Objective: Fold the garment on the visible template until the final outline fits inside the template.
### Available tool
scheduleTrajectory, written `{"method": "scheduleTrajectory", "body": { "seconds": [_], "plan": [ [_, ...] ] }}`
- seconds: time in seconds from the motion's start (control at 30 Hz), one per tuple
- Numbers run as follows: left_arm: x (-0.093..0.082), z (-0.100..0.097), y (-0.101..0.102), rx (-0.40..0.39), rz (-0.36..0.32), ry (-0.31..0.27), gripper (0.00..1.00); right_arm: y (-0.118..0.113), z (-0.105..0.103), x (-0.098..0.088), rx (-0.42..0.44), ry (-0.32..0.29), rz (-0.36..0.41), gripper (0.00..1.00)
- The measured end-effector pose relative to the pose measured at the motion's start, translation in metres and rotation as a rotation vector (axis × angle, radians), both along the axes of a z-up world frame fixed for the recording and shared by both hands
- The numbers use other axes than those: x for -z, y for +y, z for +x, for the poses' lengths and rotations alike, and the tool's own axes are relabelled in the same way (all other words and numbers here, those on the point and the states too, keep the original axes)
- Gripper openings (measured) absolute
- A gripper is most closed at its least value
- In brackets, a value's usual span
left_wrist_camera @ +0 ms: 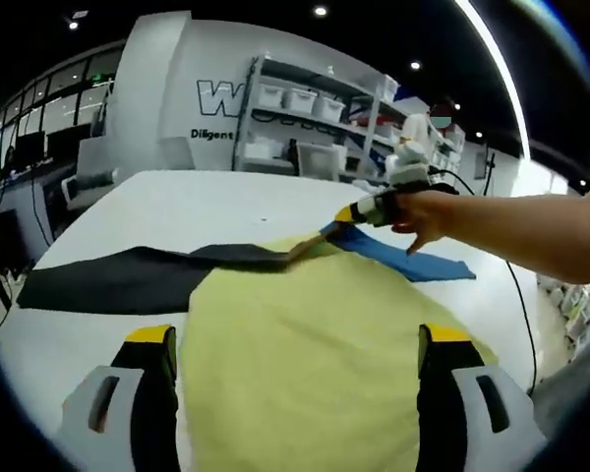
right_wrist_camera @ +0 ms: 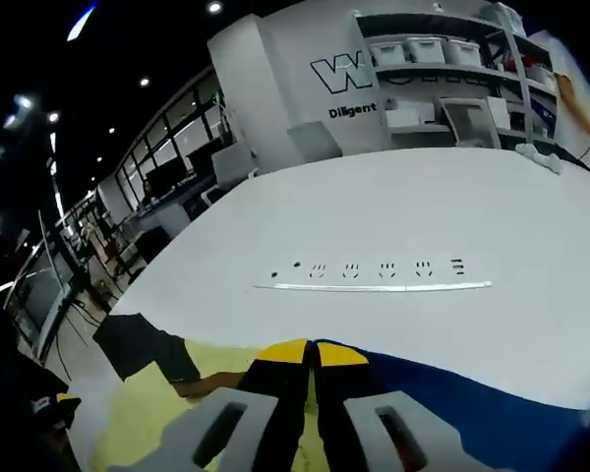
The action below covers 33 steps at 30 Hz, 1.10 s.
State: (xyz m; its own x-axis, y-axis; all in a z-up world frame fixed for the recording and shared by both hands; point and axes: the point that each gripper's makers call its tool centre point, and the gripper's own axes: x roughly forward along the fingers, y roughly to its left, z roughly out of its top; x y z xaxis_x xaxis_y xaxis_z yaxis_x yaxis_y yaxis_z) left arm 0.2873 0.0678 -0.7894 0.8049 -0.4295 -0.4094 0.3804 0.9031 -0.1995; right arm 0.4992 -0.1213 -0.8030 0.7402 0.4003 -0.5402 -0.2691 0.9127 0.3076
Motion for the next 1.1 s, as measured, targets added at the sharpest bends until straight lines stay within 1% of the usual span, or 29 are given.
{"method": "scheduleTrajectory", "body": {
  "seconds": [0.07,0.17,0.33,0.37,0.4,0.47,0.6,0.73,0.8,0.83,0.9,0.93,1.0,1.07,1.1],
  "plan": [
    [0.002,-0.001,-0.002,0.009,0.007,0.002,0.99,0.000,0.005,-0.002,0.018,-0.001,0.027,0.00],
    [0.006,-0.002,-0.004,0.019,0.008,0.018,0.98,0.000,0.009,-0.002,0.034,0.006,0.048,0.00],
    [0.006,-0.003,-0.004,0.026,0.010,0.020,0.95,-0.001,0.016,-0.001,0.057,0.004,0.060,0.00],
    [0.006,-0.003,-0.004,0.027,0.011,0.021,0.94,-0.003,0.019,0.000,0.059,0.006,0.060,0.00],
    [0.008,-0.004,-0.004,0.031,0.010,0.026,0.94,-0.006,0.030,0.003,0.070,0.005,0.062,0.00],
    [0.009,-0.004,-0.004,0.034,0.008,0.031,0.92,-0.007,0.037,0.005,0.075,0.009,0.071,0.00],
    [0.010,-0.005,-0.004,0.035,0.007,0.036,0.91,-0.011,0.057,0.018,0.076,0.024,0.041,0.00],
    [0.013,-0.004,-0.001,0.031,0.011,0.047,0.90,-0.013,0.074,0.022,0.086,0.018,0.034,0.00],
    [0.013,-0.004,0.000,0.030,0.009,0.048,0.90,-0.012,0.077,0.024,0.080,0.019,0.018,0.00],
    [0.013,-0.004,0.000,0.031,0.010,0.050,0.89,-0.012,0.078,0.022,0.076,0.011,0.006,0.00],
    [0.014,-0.004,0.001,0.028,0.009,0.055,0.89,-0.015,0.076,0.017,0.057,-0.019,-0.042,0.00],
    [0.014,-0.004,0.001,0.028,0.009,0.055,0.89,-0.016,0.075,0.016,0.053,-0.024,-0.051,0.00],
    [0.013,-0.003,0.001,0.029,0.007,0.054,0.89,-0.017,0.067,0.013,0.040,-0.027,-0.070,0.00],
    [0.013,-0.004,0.001,0.030,0.006,0.053,0.88,-0.017,0.062,0.009,0.015,-0.043,-0.089,0.00],
    [0.013,-0.004,0.000,0.031,0.007,0.051,0.88,-0.018,0.057,0.008,-0.002,-0.049,-0.119,0.00]
  ]
}}
